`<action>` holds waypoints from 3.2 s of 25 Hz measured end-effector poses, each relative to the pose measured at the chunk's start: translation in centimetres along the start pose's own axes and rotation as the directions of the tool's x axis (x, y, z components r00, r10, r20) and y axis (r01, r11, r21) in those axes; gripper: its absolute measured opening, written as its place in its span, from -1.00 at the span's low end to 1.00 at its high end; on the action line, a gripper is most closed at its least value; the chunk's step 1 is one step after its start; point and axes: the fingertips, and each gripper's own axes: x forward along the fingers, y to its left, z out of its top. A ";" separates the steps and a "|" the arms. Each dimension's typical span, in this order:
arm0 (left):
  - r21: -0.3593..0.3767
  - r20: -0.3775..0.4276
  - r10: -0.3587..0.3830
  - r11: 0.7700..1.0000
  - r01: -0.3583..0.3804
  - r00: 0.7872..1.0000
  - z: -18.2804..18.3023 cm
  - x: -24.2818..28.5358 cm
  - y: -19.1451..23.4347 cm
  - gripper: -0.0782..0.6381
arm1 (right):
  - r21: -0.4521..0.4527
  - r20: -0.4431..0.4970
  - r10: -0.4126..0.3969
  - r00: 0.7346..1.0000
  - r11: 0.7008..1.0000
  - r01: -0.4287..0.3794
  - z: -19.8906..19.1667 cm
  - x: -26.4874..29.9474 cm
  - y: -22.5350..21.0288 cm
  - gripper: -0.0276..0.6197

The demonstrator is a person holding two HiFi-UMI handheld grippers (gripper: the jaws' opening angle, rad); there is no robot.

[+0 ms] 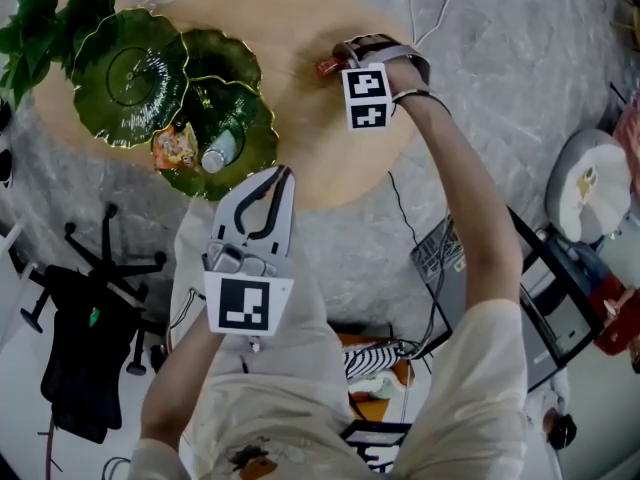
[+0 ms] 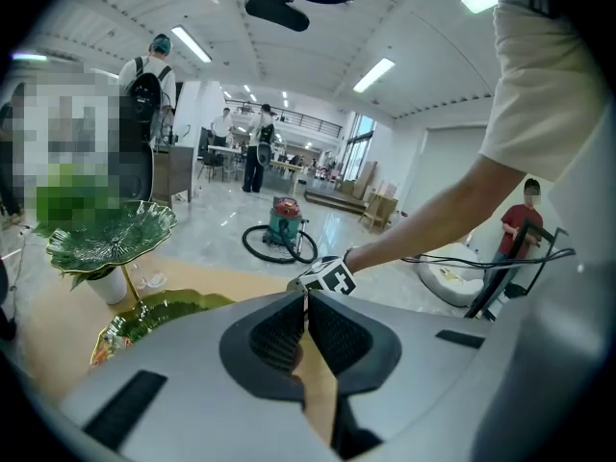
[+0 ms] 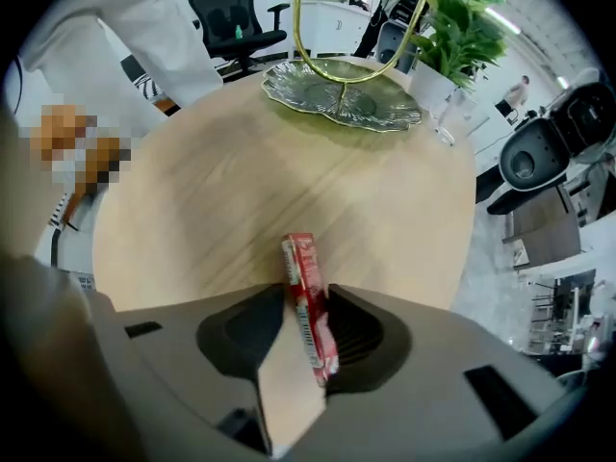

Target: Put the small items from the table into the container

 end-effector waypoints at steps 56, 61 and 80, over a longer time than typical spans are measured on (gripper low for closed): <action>0.010 0.164 -0.047 0.999 0.046 0.985 15.7 -23.1 0.3 -0.76 | 0.889 0.320 -0.541 0.778 0.456 -0.048 26.2 -38.9 4.3 -0.77; -0.009 0.165 -0.040 0.999 0.042 0.986 15.5 -24.5 3.0 -0.76 | 0.883 0.321 -0.540 0.778 0.468 -0.040 28.9 -39.3 1.8 -0.77; -0.066 0.124 -0.038 0.997 0.046 0.992 12.6 -23.9 15.2 -0.76 | 0.929 0.224 -0.551 0.804 0.369 -0.005 31.5 -33.6 -9.4 -0.77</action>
